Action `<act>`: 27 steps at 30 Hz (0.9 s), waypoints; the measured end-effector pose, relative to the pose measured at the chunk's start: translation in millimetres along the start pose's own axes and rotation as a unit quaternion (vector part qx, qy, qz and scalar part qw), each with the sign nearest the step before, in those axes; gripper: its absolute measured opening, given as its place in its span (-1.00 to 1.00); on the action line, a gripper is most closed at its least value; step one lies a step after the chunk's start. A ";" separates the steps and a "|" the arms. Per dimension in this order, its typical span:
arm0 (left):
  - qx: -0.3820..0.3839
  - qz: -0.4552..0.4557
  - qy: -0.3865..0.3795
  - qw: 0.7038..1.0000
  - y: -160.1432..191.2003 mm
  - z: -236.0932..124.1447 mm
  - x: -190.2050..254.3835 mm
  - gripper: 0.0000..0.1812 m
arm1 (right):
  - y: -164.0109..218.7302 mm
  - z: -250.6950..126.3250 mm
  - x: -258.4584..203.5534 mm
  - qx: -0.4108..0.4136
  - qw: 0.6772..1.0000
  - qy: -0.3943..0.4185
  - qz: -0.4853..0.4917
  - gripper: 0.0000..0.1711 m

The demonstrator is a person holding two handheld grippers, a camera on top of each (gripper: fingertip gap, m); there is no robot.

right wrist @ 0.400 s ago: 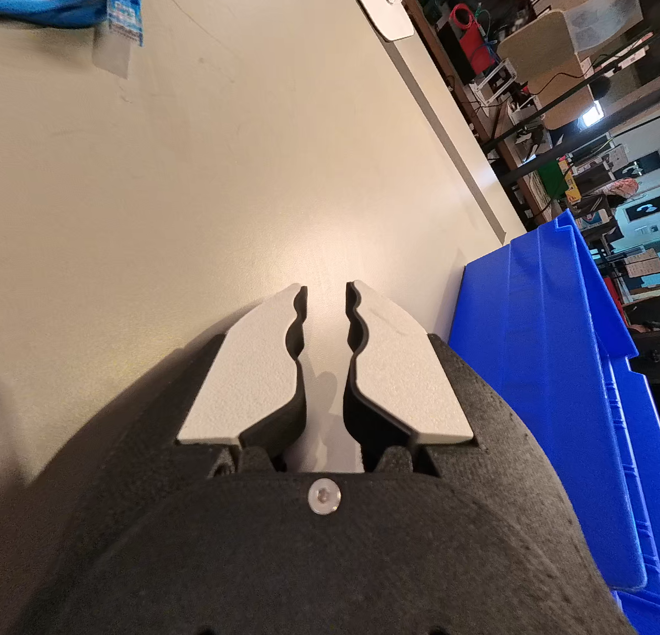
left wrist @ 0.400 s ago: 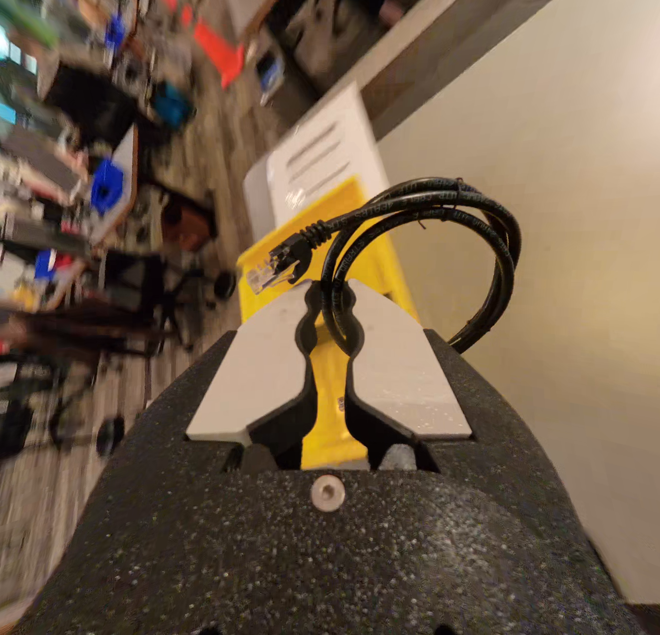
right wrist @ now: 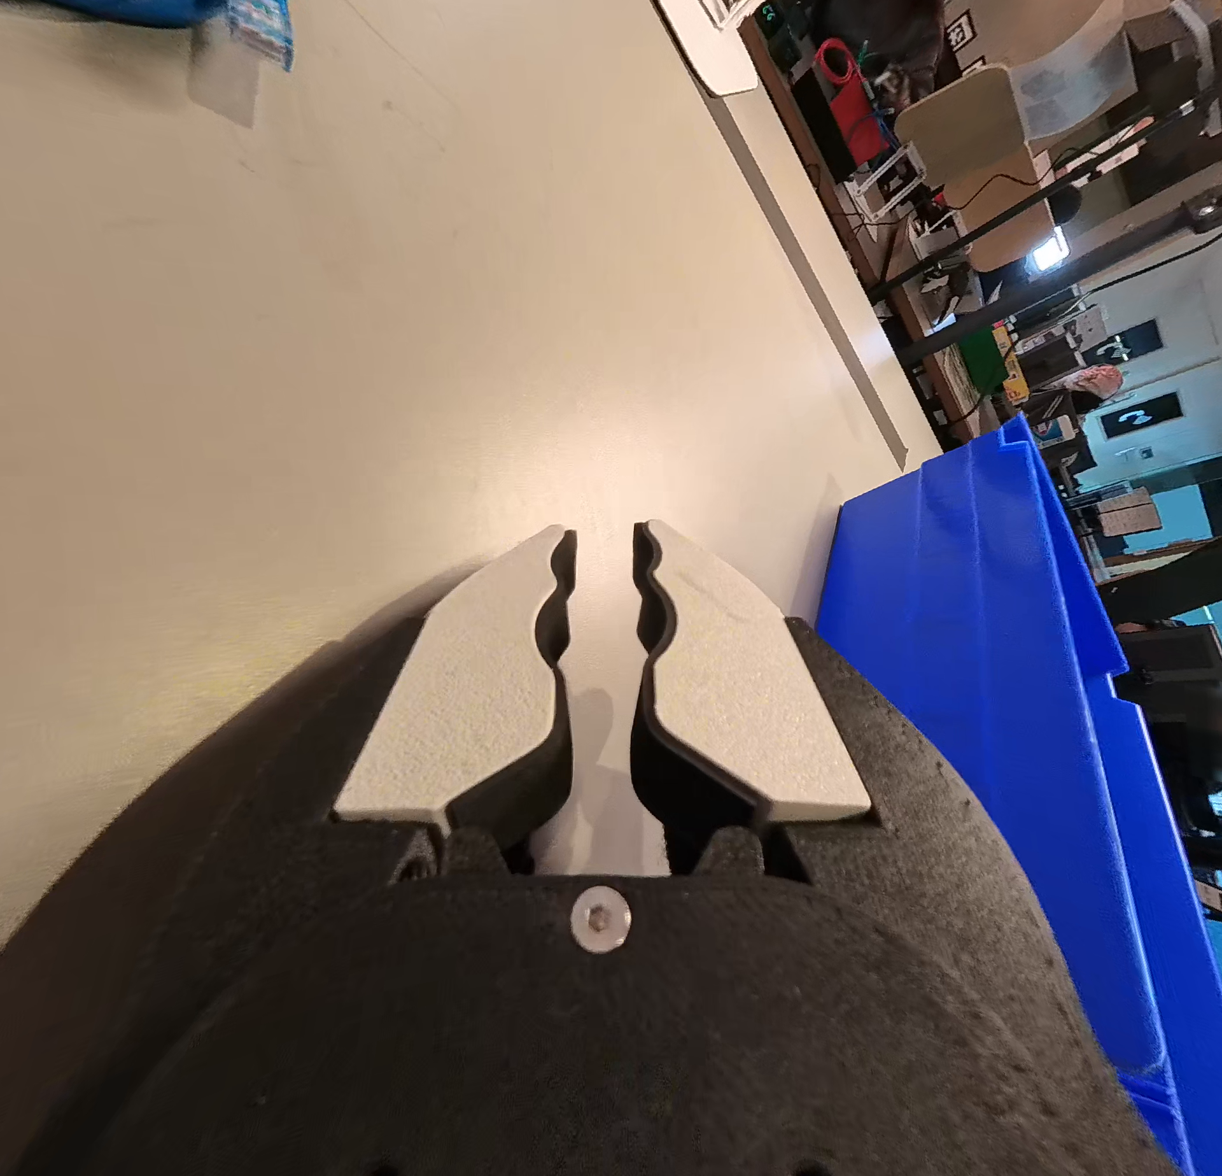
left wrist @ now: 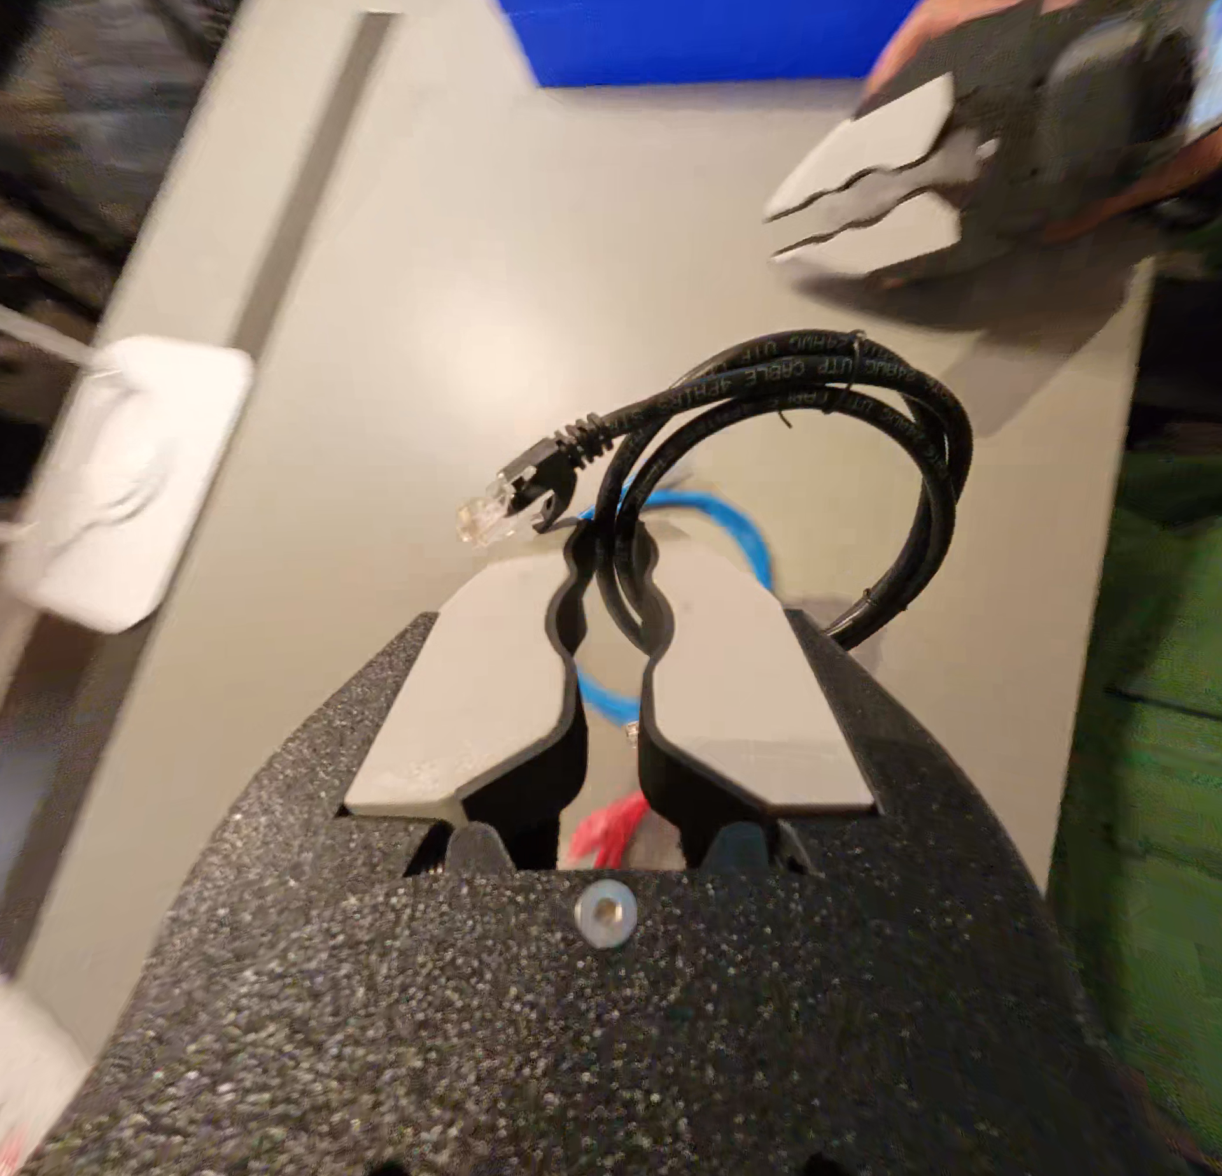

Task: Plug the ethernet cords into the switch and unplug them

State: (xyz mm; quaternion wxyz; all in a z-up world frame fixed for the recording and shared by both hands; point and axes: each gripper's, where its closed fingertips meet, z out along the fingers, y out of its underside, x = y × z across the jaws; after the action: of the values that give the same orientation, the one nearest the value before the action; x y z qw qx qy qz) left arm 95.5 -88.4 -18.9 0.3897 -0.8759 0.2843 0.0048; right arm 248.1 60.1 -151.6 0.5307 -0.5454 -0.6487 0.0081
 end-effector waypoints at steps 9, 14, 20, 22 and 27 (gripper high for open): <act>-0.030 -0.096 0.132 0.986 -3.7 146.2 35.6 -0.80 | 13.7 0.7 13.0 -0.031 0.999 0.031 0.020 -0.79; 0.043 -0.135 0.079 0.987 2.2 120.0 0.5 -0.51 | 13.7 0.2 13.0 -0.031 0.999 0.035 0.015 -0.80; -0.005 -0.157 -0.163 0.974 100.0 48.6 -104.9 -0.21 | 14.4 0.9 13.4 -0.034 0.999 0.038 0.013 -0.81; -0.047 -0.193 -0.141 0.970 140.3 49.0 -103.9 -0.13 | 14.1 1.7 13.1 -0.036 0.999 0.037 0.015 -0.81; -0.083 -0.190 -0.074 0.975 168.7 64.5 -82.0 -0.13 | 12.2 2.9 12.9 -0.037 0.998 0.037 0.024 -0.79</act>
State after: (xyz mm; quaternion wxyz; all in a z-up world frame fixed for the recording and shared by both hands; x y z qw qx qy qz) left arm -44.1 -93.7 -159.7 0.3292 -0.9405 0.0818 0.0194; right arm 256.6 76.0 -151.3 0.5333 -0.5796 -0.6157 -0.0232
